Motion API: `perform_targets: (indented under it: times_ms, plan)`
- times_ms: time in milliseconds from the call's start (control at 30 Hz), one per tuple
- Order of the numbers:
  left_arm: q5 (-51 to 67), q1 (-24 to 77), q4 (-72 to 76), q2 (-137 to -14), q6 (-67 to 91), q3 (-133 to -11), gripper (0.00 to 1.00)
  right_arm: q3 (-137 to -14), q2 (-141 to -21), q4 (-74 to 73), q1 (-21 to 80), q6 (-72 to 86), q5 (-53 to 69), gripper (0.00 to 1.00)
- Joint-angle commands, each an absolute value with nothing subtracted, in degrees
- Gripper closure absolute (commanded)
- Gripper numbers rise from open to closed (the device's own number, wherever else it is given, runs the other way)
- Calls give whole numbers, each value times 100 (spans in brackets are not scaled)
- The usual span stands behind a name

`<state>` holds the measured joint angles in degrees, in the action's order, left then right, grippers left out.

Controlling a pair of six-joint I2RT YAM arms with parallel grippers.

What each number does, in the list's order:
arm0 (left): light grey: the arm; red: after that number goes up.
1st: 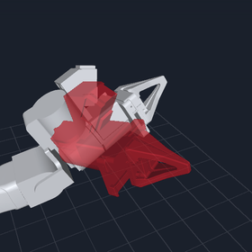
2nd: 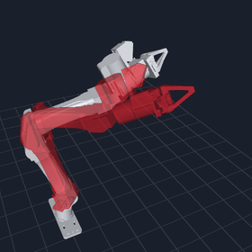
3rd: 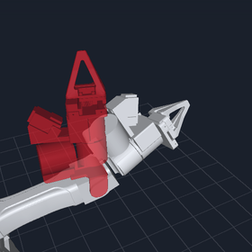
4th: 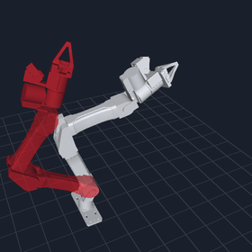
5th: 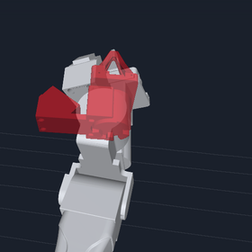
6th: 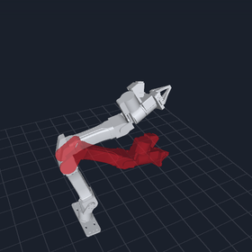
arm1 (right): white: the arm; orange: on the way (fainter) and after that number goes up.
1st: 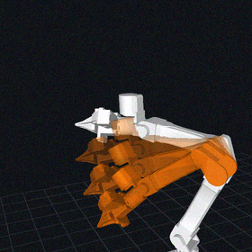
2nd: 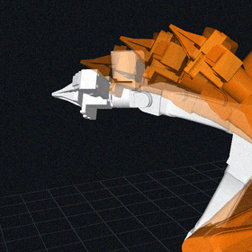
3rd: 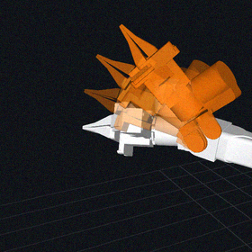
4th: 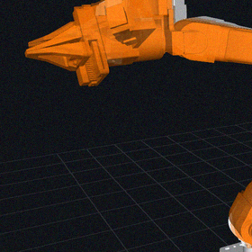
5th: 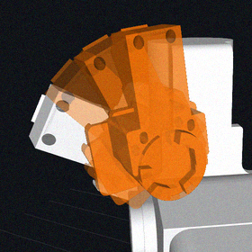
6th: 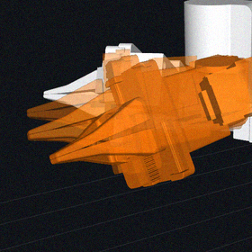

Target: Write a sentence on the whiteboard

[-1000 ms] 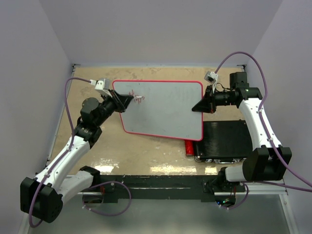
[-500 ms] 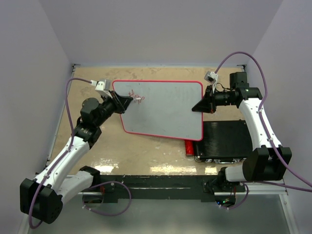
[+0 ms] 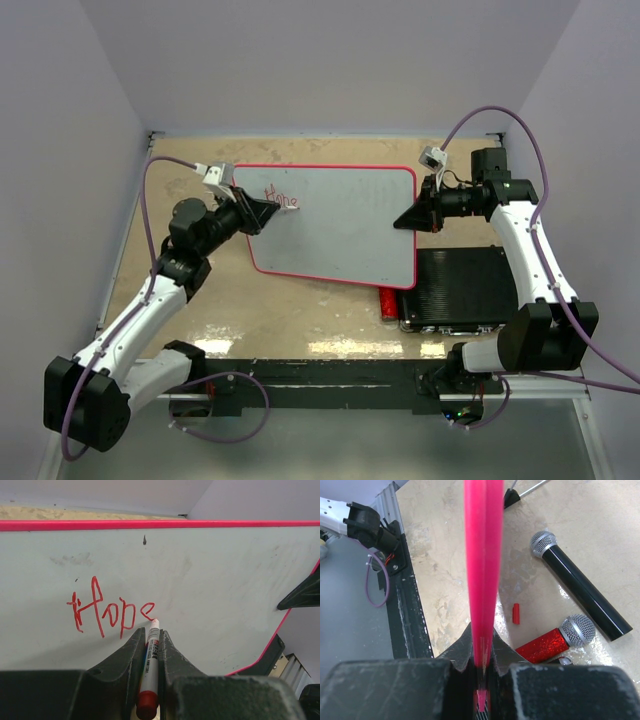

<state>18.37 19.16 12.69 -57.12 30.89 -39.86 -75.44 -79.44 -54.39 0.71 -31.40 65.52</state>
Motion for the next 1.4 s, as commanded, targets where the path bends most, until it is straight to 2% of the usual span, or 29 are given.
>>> perform_targets:
  times_ms: [0,167,400,700,1367]
  plan:
    - [2039,1898,1722,-5792,3251,-4025,100,-7585,-7708,-5300,105,-3349,6688,100]
    - [2329,1890,1881,-5582,3419,-4043,100,-7567,-7690,-5291,105,-3340,6680,100]
    - [2373,1890,1380,-5081,3366,-4456,100,-7567,-7717,-5265,105,-3340,6688,100]
    - [2417,1907,2020,-5291,3577,-4412,100,-7559,-7673,-5256,105,-3314,6671,100]
    - [1855,2189,2364,-5590,3604,-4210,100,-7532,-7664,-5203,106,-3270,6653,100]
